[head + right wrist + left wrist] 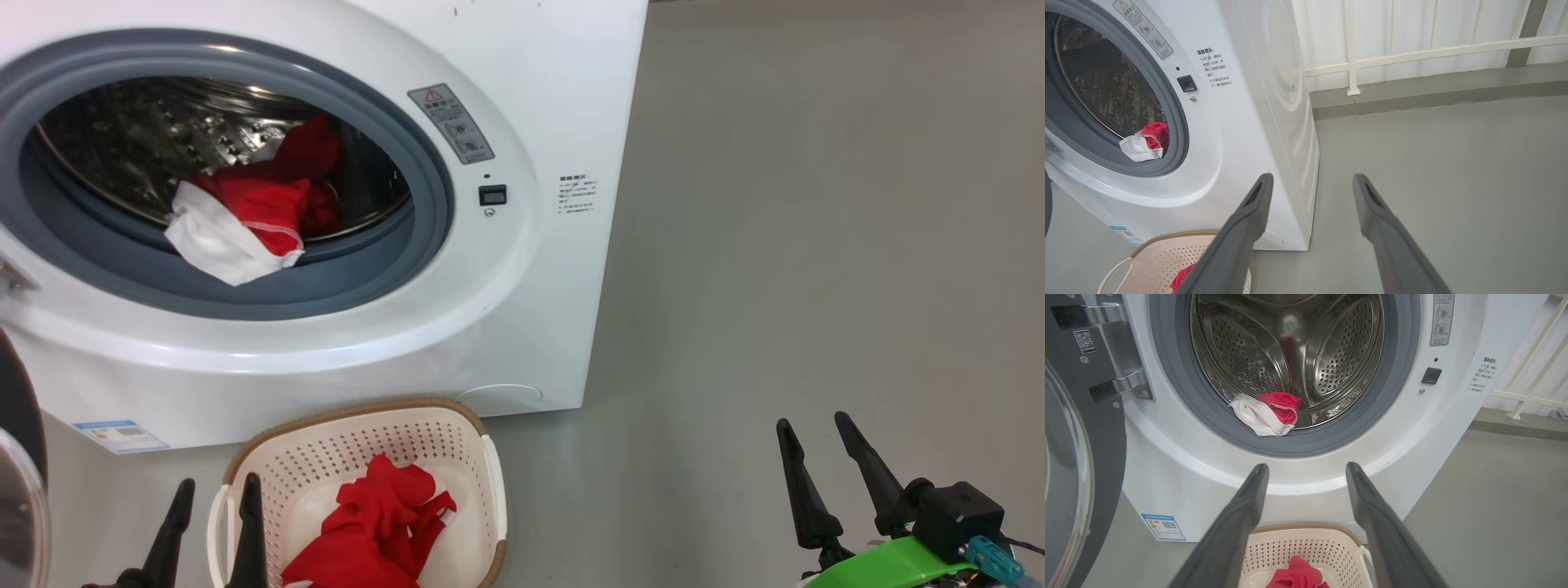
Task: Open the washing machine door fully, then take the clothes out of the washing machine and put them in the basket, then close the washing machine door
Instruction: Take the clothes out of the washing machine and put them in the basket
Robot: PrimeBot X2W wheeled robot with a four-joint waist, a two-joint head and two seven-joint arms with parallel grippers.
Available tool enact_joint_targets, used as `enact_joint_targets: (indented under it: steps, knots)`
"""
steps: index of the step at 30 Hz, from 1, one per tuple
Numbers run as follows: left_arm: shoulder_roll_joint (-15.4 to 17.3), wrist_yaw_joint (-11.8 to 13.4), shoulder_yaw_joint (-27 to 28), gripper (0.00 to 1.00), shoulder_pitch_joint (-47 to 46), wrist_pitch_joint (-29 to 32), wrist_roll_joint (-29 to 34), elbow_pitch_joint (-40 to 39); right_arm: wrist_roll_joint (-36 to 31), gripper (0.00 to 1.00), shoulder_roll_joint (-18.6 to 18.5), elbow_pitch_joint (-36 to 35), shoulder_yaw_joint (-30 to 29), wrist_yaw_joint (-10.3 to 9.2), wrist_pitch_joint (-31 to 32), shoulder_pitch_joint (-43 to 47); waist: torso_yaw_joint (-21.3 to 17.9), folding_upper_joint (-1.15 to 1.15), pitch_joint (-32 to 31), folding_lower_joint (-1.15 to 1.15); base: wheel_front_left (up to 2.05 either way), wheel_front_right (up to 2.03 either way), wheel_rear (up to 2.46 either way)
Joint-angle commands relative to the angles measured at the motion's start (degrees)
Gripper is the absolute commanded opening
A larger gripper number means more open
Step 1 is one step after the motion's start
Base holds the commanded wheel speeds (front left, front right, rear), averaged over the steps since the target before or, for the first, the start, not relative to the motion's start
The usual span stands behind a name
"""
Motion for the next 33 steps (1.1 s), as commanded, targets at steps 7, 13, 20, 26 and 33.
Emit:
enact_joint_targets:
  steps: [7, 13, 20, 26, 33]
  knots:
    - [-0.4, -0.3, 2.0, 1.00, -0.5, -0.7, 0.8, -2.4, -0.6, 1.00, -0.3, -1.5, 1.4, 0.42, -0.4, -0.6, -0.7, 0.00, 0.5, 0.00, 0.00, 0.00, 0.00]
    - [-0.5, -0.3, 2.0, 1.00, -1.5, -0.7, 0.3, -2.4, -0.7, 1.00, -0.2, -1.7, 1.3, 0.42, -0.4, -1.1, -0.7, 0.00, 1.5, 0.00, 0.00, 0.00, 0.00]
    - [0.2, -0.3, 1.2, 1.00, -12.4, -0.7, 3.3, 4.2, 0.1, 1.00, -0.1, -2.4, 1.9, 0.42, -0.4, -3.5, -0.3, 0.00, 6.7, 0.00, 0.00, 0.00, 0.00]
    - [3.1, -0.3, 0.0, 1.00, -27.1, -0.7, 5.6, 13.5, 1.2, 1.00, -0.1, -3.3, 2.9, 0.42, -0.4, -6.9, -1.7, 0.00, 13.0, 0.00, 0.00, 0.00, 0.00]
    - [6.7, -0.1, 1.1, 1.00, -43.0, -0.7, 8.9, 23.1, 2.6, 1.00, -0.1, -4.3, 3.8, 0.42, -0.4, -10.8, -4.5, 0.00, 20.0, 0.00, 0.00, 0.00, 0.00]
